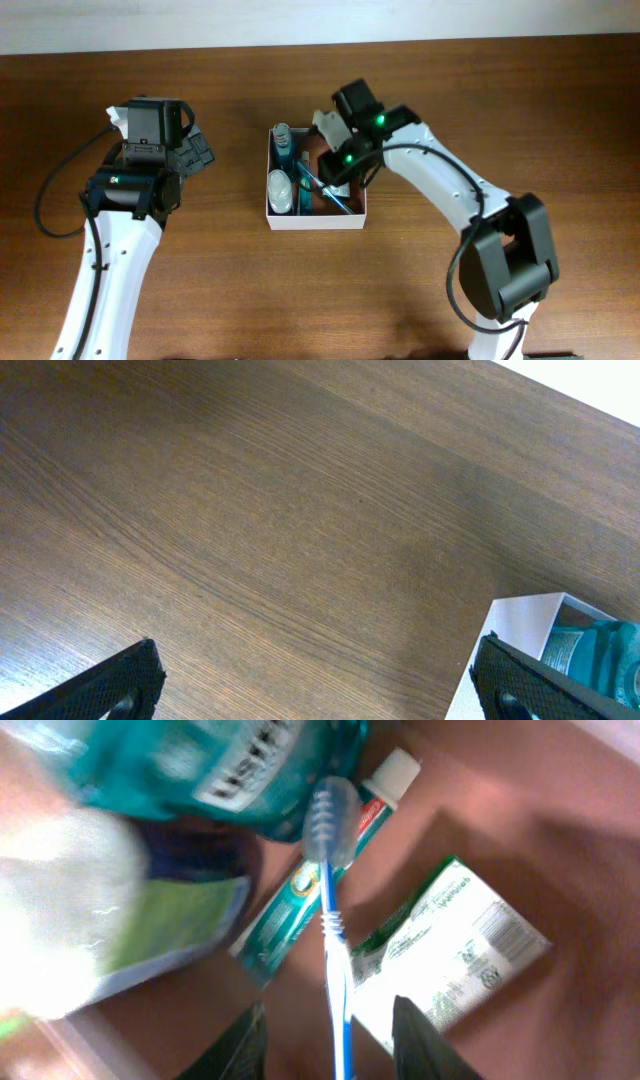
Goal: Pack container
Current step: 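Release the toothbrush and move the right gripper to the blue razor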
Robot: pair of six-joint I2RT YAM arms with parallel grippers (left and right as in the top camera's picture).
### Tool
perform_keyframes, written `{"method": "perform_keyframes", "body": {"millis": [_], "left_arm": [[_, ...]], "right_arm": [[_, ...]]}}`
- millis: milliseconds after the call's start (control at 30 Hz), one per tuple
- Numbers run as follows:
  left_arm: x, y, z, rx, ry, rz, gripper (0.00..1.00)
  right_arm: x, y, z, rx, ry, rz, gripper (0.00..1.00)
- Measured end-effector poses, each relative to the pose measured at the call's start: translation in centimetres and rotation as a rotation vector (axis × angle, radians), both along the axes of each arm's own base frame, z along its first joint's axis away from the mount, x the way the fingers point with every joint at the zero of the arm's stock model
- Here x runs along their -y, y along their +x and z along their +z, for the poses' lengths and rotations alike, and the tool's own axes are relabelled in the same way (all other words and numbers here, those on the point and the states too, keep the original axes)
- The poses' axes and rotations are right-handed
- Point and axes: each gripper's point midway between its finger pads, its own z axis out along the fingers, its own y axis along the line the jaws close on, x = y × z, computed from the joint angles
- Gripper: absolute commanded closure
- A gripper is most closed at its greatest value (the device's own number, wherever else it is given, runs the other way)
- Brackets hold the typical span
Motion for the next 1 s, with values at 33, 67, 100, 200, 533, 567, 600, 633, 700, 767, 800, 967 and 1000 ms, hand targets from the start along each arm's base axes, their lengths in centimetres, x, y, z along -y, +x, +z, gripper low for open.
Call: {"method": "perform_keyframes", "body": {"millis": [33,67,100,200,533,567,600,633,700,767,800,967,1000], "left_arm": [[0.0,0.0,0.0,0.0,0.0,0.0,0.01],[0.0,0.0,0.0,0.0,0.0,0.0,0.01],[0.0,0.0,0.0,0.0,0.0,0.0,0.01],[0.0,0.0,0.0,0.0,0.0,0.0,0.01],[0.0,0.0,0.0,0.0,0.0,0.0,0.01],[0.0,0.0,0.0,0.0,0.0,0.0,0.01],[0.0,0.0,0.0,0.0,0.0,0.0,0.01],[0.0,0.0,0.0,0.0,0.0,0.0,0.01],[0.0,0.0,0.0,0.0,0.0,0.0,0.01],[0.0,0.0,0.0,0.0,0.0,0.0,0.01],[0.0,0.0,0.0,0.001,0.0,0.0,0.01],[0.0,0.0,0.0,0.0,0.0,0.0,0.01],[0.0,0.0,0.0,0.0,0.0,0.0,0.01]], "right_arm": [[0.1,0.1,1.2,0.005,-0.002,-0.003,0.65],[0.3,0.1,2.2,0.01,-0.009,-0.006,0.62],[0.7,0.0,3.6,0.019,-0.022,-0.015,0.6],[3.2,-0.5,6.9,0.042,-0.09,-0.056,0.55],[18.5,0.0,6.6,-0.04,-0.366,-0.396,0.33],[20.0,0.0,6.1,-0.057,-0.377,-0.432,0.33],[21.4,-0.1,5.5,-0.074,-0.386,-0.463,0.33],[22.6,-0.2,4.9,-0.09,-0.393,-0.492,0.33],[24.9,-0.5,3.5,-0.118,-0.403,-0.547,0.35],[26.9,-0.6,2.1,-0.133,-0.409,-0.596,0.37],[27.6,-0.8,1.4,-0.14,-0.411,-0.615,0.38],[28.6,-1.3,-2.5,-0.14,-0.415,-0.636,0.39],[28.5,-1.4,-3.4,-0.138,-0.415,-0.632,0.39]]}}
